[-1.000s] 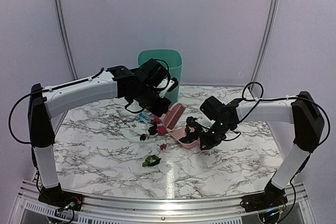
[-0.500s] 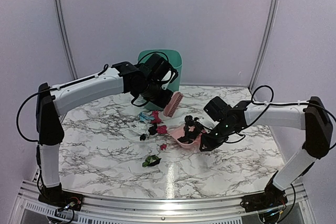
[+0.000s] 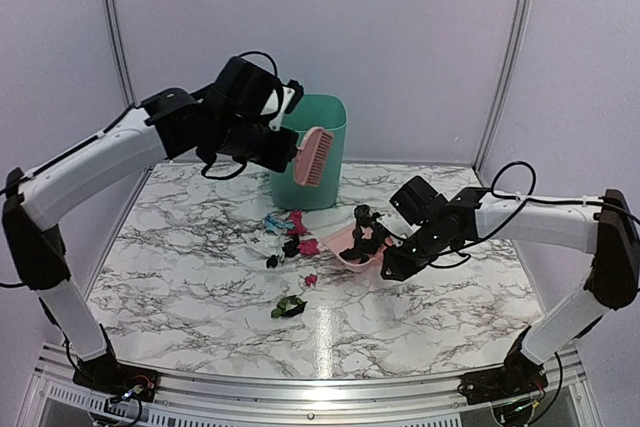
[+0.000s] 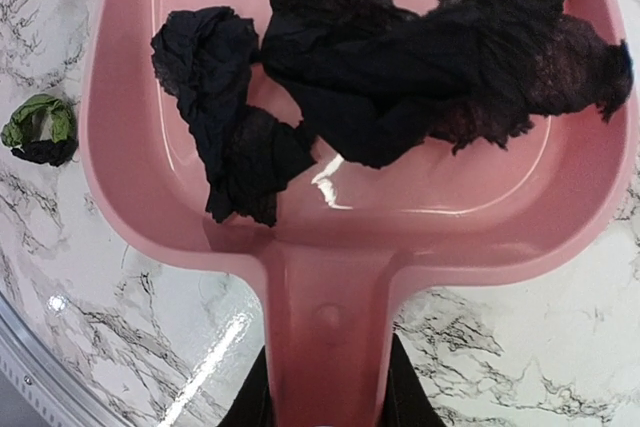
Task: Sweep away the paper scraps from the table
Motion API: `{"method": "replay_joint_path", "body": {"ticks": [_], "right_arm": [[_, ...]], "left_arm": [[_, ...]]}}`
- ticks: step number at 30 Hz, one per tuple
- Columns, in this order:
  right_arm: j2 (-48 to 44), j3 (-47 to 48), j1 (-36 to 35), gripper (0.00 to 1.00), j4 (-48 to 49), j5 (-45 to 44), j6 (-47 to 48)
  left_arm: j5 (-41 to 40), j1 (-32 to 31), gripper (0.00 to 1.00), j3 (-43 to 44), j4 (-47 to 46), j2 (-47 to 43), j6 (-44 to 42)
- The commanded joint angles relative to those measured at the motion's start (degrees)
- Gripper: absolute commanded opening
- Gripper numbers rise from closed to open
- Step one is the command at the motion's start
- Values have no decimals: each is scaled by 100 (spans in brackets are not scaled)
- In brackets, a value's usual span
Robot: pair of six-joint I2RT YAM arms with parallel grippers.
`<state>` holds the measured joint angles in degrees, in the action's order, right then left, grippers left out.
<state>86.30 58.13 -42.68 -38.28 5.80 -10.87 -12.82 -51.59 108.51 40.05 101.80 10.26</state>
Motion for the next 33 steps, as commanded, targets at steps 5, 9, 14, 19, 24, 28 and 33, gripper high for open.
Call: {"method": "replay_joint_path", "body": {"ticks": [5, 9, 14, 19, 24, 28, 33], "right_arm": [[-224, 889, -86, 0, -622, -773, -4], [-181, 1379, -84, 0, -951, -1025, 61], [-54, 1961, -106, 0, -1270, -1212, 125], [136, 2491, -118, 0, -1481, -1261, 194], [303, 3027, -189, 0, -1705, -1218, 235], [523, 3609, -306, 0, -1992, -1119, 302], [928, 4428, -354, 0, -2314, -1027, 395]], "left_arm": [[-1384, 18, 0, -1340, -35, -1902, 259], [-1899, 26, 0, -2164, 18, -2821, 381], [-2318, 40, 0, -3052, 198, -3716, 575], [-2383, 44, 0, -3762, 311, -4419, 798], [-2383, 43, 0, -4462, 334, -4835, 995], [-2370, 44, 0, -4924, 332, -5046, 1126], [-2254, 43, 0, -5303, 335, -5222, 1203]]}}
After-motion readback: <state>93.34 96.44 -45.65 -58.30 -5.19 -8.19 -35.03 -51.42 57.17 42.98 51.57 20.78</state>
